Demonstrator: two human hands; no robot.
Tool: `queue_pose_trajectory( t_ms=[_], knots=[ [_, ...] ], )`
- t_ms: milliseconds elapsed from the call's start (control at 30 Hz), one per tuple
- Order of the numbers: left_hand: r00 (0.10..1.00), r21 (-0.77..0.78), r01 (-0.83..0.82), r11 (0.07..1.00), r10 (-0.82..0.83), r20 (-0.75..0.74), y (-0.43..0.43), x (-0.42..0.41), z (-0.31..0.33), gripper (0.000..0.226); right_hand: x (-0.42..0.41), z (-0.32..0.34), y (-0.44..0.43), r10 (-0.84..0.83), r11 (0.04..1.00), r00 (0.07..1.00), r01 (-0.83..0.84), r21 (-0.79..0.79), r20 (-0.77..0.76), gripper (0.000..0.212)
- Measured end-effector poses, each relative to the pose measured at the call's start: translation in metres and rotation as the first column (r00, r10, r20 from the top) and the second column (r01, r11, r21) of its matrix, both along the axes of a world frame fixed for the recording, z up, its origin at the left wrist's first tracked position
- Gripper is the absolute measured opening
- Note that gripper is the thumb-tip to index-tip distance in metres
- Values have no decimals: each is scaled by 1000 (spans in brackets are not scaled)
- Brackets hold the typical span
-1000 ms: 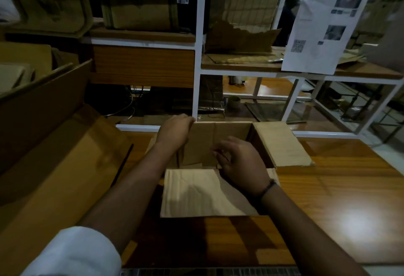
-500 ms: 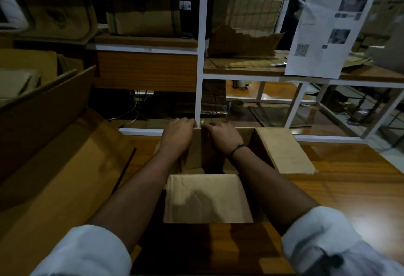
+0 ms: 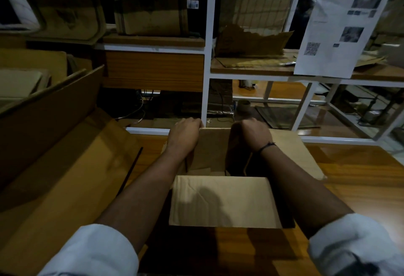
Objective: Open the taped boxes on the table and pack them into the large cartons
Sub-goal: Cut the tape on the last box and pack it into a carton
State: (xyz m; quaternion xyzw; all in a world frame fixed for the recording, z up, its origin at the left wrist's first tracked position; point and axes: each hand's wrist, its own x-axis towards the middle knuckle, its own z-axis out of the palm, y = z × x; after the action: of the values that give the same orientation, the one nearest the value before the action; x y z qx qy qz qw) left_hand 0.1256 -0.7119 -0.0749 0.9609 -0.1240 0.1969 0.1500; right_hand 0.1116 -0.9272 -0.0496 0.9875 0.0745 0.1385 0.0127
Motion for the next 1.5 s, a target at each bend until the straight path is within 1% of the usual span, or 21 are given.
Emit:
queue_pose_trajectory(
  t_ms=[133,267,367,567,700,800,933,1167,1367,1500],
  knots=[
    [1000,22,1,1000,-1,27,-2,1,-1,18,-4,5,13,-9,1000,1000,9,-15,-15,18],
    [998,70,30,997,-34,58,-4,2,-2,22,-1,-1,38,107,994,993,-106,17,-55,18],
    [998,65,35,997,-39,57,-3,3,-1,19,2,-3,56,168,986,985,-167,27,-41,18],
    [998,28,29,999,-31,54,-3,3,0,11,5,-1,57,158,987,987,-158,37,-4,19],
    [999,19,34,999,-35,36,-1,2,1,11,3,-1,52,194,979,981,-192,61,-29,20],
    [999,2,35,999,-35,27,-1,2,-1,10,-1,0,39,156,984,986,-151,92,-50,23],
    [1000,10,22,1000,-23,21,-2,4,-2,12,-3,2,20,93,992,995,-89,85,-37,24],
    [1000,-5,6,1000,-6,-14,-3,7,-1,11,2,4,24,55,986,998,-54,160,-5,23],
    [1000,0,7,1000,-7,-10,-3,6,0,11,4,-1,11,80,983,995,-69,172,-57,26],
    [1000,-11,21,1000,-21,-7,-3,5,0,10,5,-4,-12,-7,982,998,20,188,-67,22]
  ],
)
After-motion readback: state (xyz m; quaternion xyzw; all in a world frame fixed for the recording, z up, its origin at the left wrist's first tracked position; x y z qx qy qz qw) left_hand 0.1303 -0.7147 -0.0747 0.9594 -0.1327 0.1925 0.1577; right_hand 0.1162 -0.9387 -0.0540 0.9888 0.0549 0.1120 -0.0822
